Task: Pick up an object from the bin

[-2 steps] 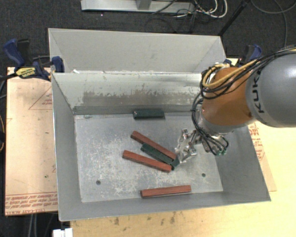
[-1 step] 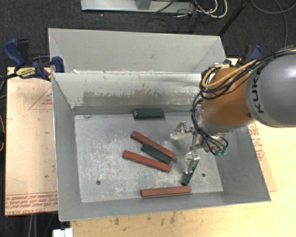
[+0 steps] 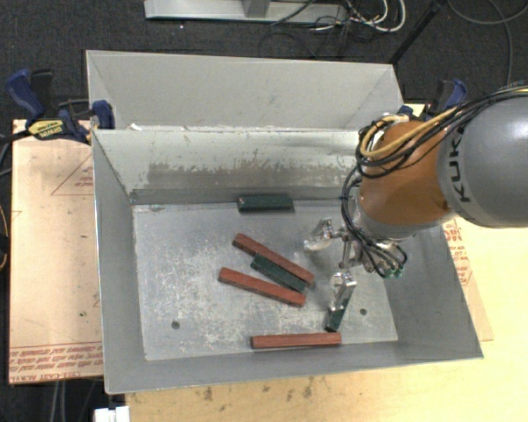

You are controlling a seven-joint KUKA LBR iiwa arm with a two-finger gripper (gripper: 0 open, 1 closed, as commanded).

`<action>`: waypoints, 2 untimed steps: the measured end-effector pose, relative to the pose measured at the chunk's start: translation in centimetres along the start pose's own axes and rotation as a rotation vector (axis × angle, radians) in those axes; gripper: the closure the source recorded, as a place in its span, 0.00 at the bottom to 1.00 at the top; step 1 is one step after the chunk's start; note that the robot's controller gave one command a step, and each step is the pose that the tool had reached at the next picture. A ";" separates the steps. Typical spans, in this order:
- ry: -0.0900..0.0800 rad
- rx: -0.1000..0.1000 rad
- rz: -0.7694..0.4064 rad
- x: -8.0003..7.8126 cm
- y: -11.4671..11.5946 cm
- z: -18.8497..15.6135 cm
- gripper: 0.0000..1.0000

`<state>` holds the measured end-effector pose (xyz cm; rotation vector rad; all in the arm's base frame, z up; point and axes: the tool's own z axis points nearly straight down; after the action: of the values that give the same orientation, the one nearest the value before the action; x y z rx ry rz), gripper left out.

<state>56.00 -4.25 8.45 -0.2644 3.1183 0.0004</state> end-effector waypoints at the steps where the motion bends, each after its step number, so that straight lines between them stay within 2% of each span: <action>1: -0.010 -0.002 0.041 -2.1 8.1 0.4 1.00; 2: -0.010 -0.002 0.041 -2.1 8.1 0.4 1.00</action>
Offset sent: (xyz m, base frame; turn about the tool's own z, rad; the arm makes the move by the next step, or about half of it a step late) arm 0.0000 0.0000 0.0000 0.0000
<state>56.74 4.06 8.09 -0.2005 3.1130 0.0057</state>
